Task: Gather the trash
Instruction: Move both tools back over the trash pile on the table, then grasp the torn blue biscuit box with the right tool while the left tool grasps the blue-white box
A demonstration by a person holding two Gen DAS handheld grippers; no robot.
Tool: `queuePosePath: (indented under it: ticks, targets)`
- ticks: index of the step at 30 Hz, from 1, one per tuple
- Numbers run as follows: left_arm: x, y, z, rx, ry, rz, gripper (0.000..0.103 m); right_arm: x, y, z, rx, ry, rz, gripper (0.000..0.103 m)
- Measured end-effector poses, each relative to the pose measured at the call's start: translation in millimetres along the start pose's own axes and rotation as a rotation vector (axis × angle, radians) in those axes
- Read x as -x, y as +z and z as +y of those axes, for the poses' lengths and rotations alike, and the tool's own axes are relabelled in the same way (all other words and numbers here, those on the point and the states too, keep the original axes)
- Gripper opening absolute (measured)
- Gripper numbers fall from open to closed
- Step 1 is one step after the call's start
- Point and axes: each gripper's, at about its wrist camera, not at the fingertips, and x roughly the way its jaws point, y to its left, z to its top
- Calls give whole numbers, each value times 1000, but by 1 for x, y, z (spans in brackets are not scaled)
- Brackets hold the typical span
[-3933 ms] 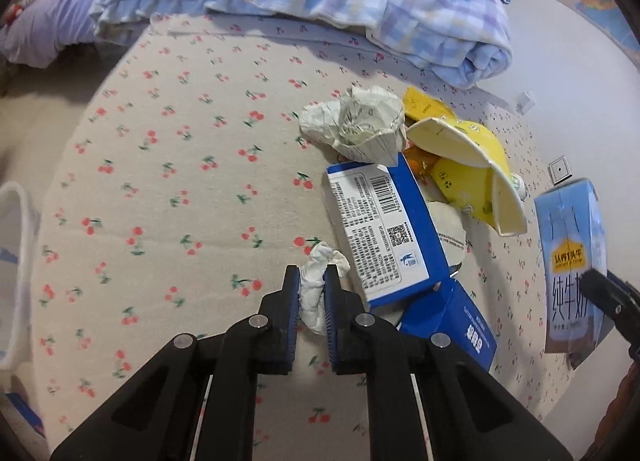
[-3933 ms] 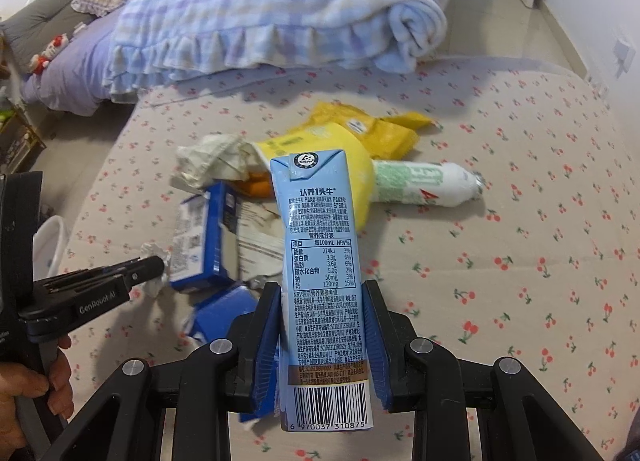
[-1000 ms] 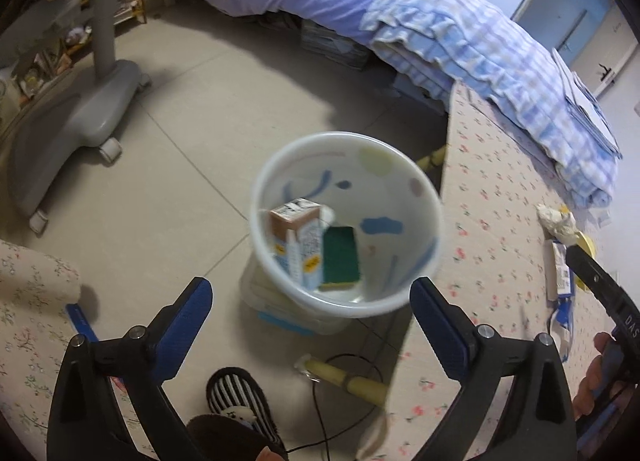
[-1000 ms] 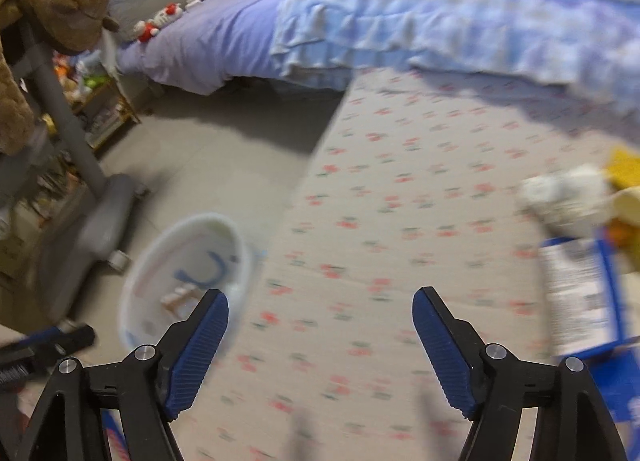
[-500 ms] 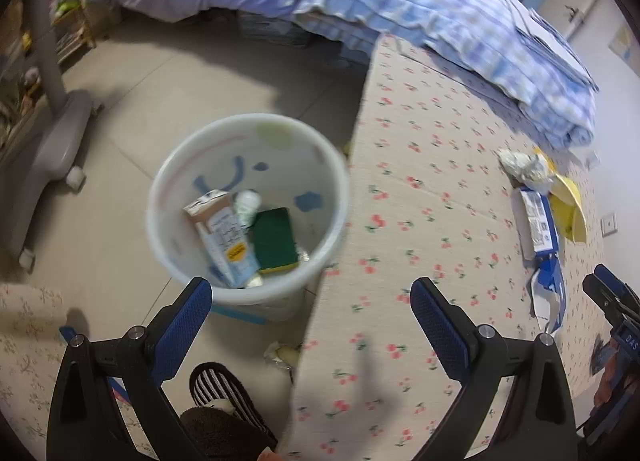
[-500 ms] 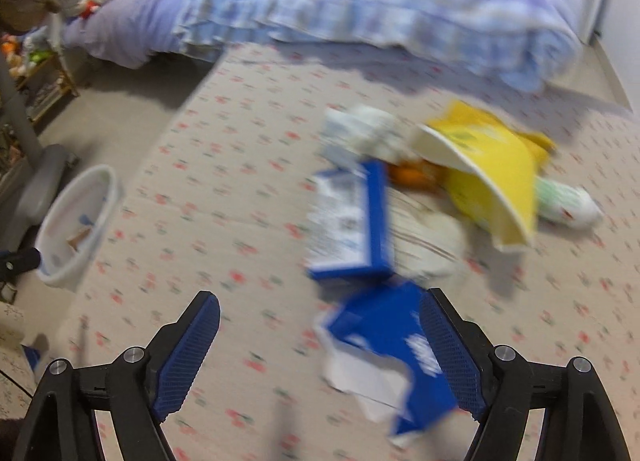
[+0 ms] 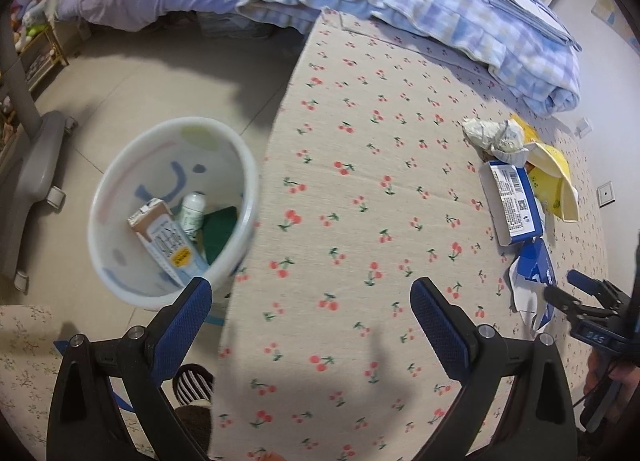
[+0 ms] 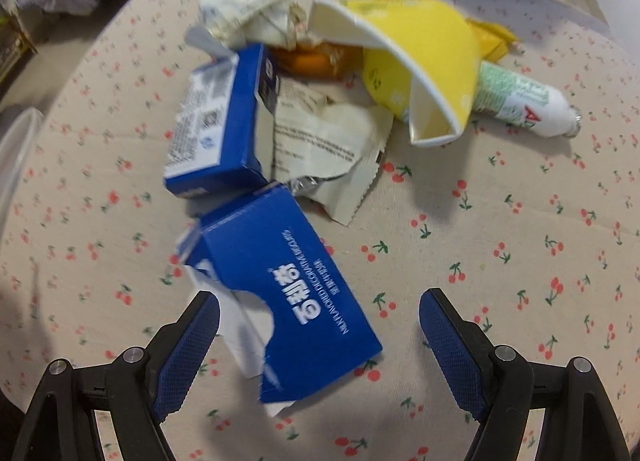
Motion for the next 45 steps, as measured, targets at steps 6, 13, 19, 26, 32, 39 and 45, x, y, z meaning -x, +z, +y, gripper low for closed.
queuePosePath:
  ticks: [6,13,19,26,32,39,45]
  targets:
    - [-7,-1,-21,-20,-9,13,101,-21,1,-11,-34,3,78,74]
    - [-8,4,-49,-38,-52,7,101,-3,-6,-16,-39,44,52,52]
    - [-18,10,-86,-36,-100,11,100,27,-15,-45,-123,37,-19,52]
    - [-33,16,-135,-35,-138,-4,100,44,-21,-92,-268,13,-60,52]
    - [-51,20,-169,-10,-196,-8,100,48,-30,-125,-384,6,-70,52]
    - [-66,26,-196,-25,-252,-69,89,44,-38,-145,-432,2,-54,52]
    - [-87,24,-203,-3,-270,-33,67,42,-38,-140,-411,13,-49,52]
